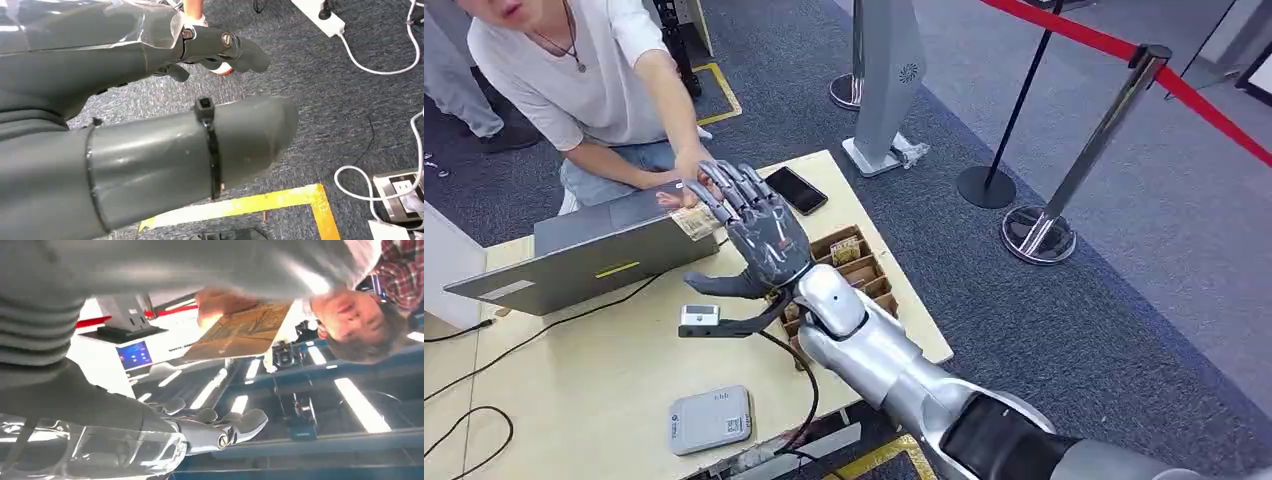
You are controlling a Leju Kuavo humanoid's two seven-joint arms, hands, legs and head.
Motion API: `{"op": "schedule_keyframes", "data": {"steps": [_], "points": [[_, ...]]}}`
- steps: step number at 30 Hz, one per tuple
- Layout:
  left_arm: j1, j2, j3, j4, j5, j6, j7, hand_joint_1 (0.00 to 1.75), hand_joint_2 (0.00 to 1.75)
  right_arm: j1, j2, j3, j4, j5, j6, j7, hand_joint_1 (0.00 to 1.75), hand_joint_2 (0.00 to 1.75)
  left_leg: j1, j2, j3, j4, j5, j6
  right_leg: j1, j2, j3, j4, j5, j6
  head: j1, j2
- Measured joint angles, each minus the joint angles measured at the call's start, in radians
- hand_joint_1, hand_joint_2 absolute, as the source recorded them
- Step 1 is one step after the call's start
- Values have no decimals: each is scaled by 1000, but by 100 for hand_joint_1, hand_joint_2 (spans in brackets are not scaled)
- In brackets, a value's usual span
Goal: Pass the card to the sensor for recognition and then transmit it.
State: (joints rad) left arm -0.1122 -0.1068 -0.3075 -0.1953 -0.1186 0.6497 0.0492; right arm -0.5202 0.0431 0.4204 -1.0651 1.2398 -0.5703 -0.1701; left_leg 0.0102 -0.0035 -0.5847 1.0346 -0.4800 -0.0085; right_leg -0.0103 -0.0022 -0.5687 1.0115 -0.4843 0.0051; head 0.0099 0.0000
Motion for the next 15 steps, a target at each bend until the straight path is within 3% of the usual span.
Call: {"op": "schedule_keyframes", "data": {"steps": [15], "points": [[0, 0, 0, 0, -7, -2, -2, 0, 0, -16, 0, 0, 51, 1, -8, 3, 0, 175, 0, 0, 0, 0, 0, 0, 0, 0, 0, 0, 0, 0, 0, 0]]}}
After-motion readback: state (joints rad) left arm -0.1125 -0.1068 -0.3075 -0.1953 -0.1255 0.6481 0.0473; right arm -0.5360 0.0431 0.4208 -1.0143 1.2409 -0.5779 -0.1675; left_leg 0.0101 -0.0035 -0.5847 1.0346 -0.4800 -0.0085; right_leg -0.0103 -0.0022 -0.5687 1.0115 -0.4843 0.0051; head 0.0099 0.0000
